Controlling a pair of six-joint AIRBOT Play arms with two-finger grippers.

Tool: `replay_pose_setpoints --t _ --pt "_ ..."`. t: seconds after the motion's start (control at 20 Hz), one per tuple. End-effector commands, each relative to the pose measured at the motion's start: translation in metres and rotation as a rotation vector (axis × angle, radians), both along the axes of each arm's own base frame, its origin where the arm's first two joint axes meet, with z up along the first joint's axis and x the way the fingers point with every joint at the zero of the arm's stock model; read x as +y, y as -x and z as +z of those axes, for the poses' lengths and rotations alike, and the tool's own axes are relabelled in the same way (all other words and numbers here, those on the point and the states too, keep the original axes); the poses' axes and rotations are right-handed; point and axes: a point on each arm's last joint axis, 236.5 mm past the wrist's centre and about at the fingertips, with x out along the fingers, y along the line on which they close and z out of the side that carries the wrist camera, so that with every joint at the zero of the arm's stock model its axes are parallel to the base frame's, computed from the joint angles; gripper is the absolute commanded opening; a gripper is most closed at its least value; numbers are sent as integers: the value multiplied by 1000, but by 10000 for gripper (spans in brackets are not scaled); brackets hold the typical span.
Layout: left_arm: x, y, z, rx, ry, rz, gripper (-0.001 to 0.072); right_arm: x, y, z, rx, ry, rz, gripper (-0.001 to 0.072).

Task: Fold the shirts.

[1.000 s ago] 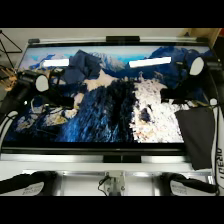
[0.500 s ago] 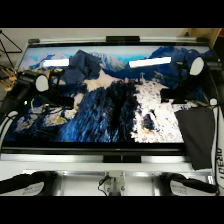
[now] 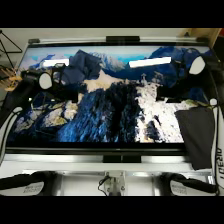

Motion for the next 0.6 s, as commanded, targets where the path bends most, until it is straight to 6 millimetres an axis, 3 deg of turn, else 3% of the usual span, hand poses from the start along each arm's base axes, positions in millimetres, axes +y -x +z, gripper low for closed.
replay_pose_setpoints --t 0.0,0.1,0.2,0.35,0.55 --pt "18 -86 11 -161 45 84 715 13 -6 4 -23 -54 0 559" --pt "45 -135 5 -192 48 151 716 17 -5 5 -22 -73 2 559" --pt "58 -170 -13 -188 94 200 716 23 -8 7 -32 -97 0 559" --pt "43 -205 -45 -194 257 252 716 24 -15 8 -62 -106 -8 559" --pt "16 -223 -79 -186 428 312 716 24 -30 11 -124 -111 -24 559"
